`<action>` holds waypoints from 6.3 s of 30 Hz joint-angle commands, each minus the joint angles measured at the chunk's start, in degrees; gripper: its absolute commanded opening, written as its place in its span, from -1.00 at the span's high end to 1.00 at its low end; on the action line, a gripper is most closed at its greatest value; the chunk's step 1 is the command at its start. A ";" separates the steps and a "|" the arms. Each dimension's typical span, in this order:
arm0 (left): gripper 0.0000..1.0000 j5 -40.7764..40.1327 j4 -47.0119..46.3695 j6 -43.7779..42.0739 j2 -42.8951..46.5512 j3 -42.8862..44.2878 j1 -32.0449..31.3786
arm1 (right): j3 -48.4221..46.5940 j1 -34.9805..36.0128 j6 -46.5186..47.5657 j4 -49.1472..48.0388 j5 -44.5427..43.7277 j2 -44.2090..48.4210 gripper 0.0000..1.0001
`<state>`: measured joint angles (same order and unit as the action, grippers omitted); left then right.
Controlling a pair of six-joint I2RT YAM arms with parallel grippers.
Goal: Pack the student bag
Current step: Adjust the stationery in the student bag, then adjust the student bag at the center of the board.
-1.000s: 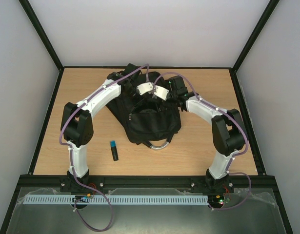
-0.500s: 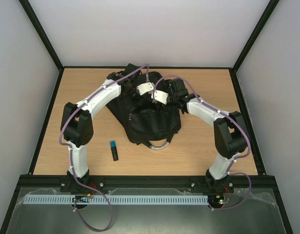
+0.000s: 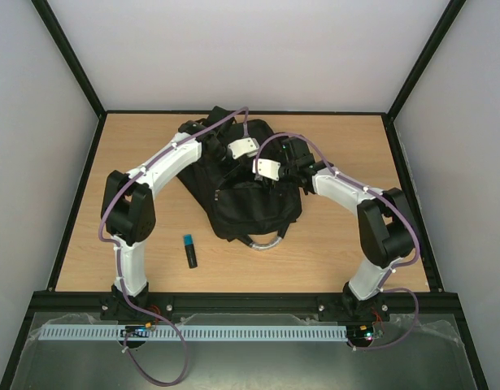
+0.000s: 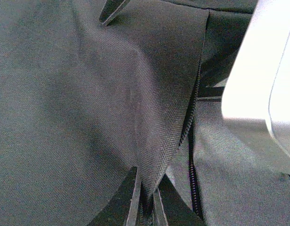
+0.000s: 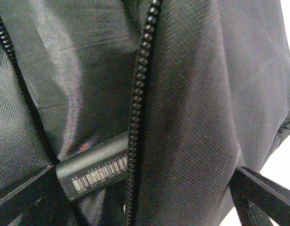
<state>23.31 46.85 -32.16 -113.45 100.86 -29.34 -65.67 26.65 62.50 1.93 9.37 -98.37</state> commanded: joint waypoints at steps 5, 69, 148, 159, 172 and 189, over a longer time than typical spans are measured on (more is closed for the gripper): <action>0.95 1.27 0.61 -0.49 3.06 -0.02 -0.42 | 2.95 0.77 3.72 -6.04 -3.80 -1.06 -0.99; -0.19 0.67 2.27 -3.50 5.50 -0.24 0.21 | -2.10 -2.57 -15.28 11.05 1.33 1.58 -0.58; -0.50 2.42 -2.01 27.70 20.15 -18.26 30.93 | -2.79 7.89 -23.39 13.54 -7.40 -3.15 0.89; 0.01 13.03 2.54 24.72 15.33 -25.60 27.87 | -7.91 7.88 -27.25 12.49 -9.32 -9.39 0.86; 0.30 12.53 -7.47 26.49 0.11 -17.18 14.11 | -5.66 7.89 -24.75 14.80 -8.77 -8.64 0.98; -0.22 -2.76 -3.20 29.88 11.22 -17.24 12.69 | -7.22 6.57 -24.22 13.80 -11.57 -7.08 0.98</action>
<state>23.81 43.16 -3.20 -112.86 88.88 -18.57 -72.90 32.08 39.38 12.12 -5.04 -105.10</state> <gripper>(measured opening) 0.593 0.028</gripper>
